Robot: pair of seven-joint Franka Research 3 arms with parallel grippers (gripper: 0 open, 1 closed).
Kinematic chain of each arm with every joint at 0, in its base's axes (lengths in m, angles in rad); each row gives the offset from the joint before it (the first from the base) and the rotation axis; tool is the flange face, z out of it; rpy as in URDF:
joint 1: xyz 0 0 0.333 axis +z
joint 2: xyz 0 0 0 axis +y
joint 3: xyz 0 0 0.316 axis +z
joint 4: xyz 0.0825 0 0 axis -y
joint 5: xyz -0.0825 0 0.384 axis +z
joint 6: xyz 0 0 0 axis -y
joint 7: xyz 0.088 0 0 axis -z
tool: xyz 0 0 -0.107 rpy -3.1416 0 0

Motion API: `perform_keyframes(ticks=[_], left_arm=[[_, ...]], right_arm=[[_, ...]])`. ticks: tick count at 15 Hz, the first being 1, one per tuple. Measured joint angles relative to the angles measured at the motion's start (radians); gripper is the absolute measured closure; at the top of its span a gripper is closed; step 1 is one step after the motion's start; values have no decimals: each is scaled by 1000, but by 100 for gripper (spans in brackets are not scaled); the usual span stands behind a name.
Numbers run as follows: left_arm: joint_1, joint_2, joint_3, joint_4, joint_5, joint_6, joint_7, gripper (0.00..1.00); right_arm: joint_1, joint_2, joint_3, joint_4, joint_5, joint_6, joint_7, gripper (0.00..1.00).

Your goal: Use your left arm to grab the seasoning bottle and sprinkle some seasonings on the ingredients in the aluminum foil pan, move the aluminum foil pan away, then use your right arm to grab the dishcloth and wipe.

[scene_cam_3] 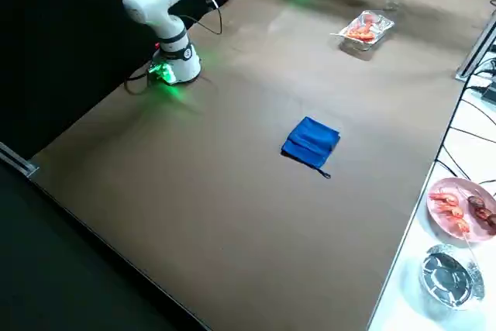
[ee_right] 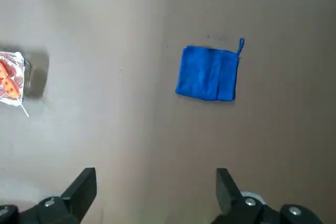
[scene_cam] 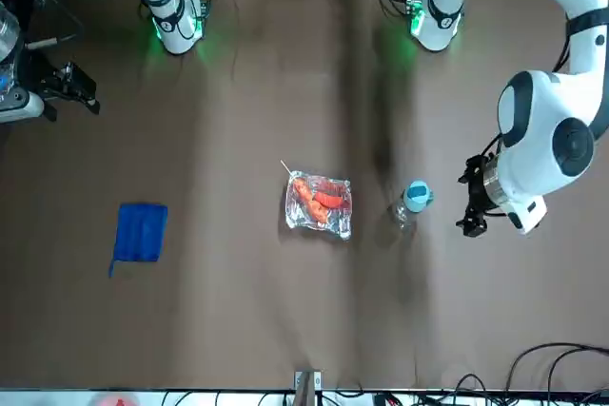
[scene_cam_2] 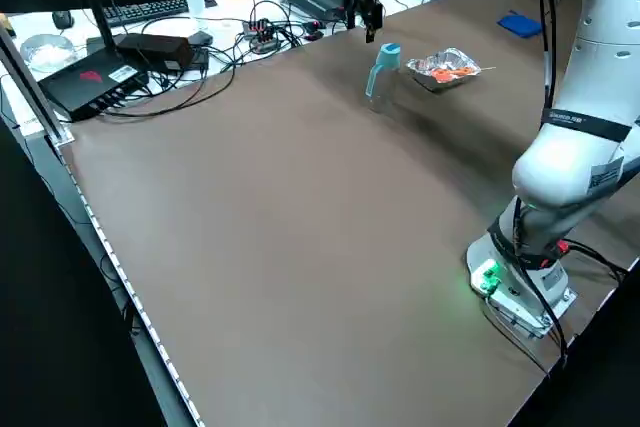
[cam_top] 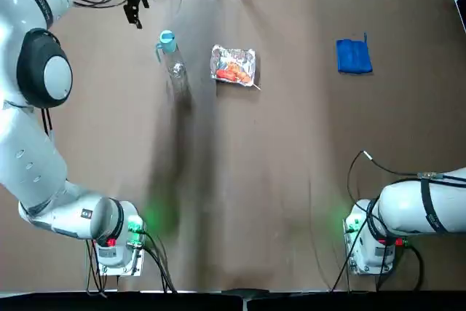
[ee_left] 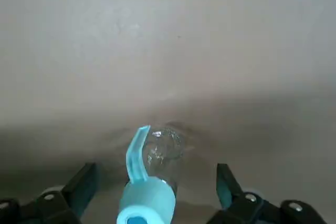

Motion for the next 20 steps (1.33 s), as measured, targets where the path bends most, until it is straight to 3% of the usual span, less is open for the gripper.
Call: perform_keyframes(ticks=[10,20], left_arm=[[-46,23,0,-228,80,224,-232,0],[-80,13,0,-338,80,372,-316,0]], right_arm=[[-4,4,-2,0,0,0,0,0],[-4,4,-1,0,0,0,0,0]])
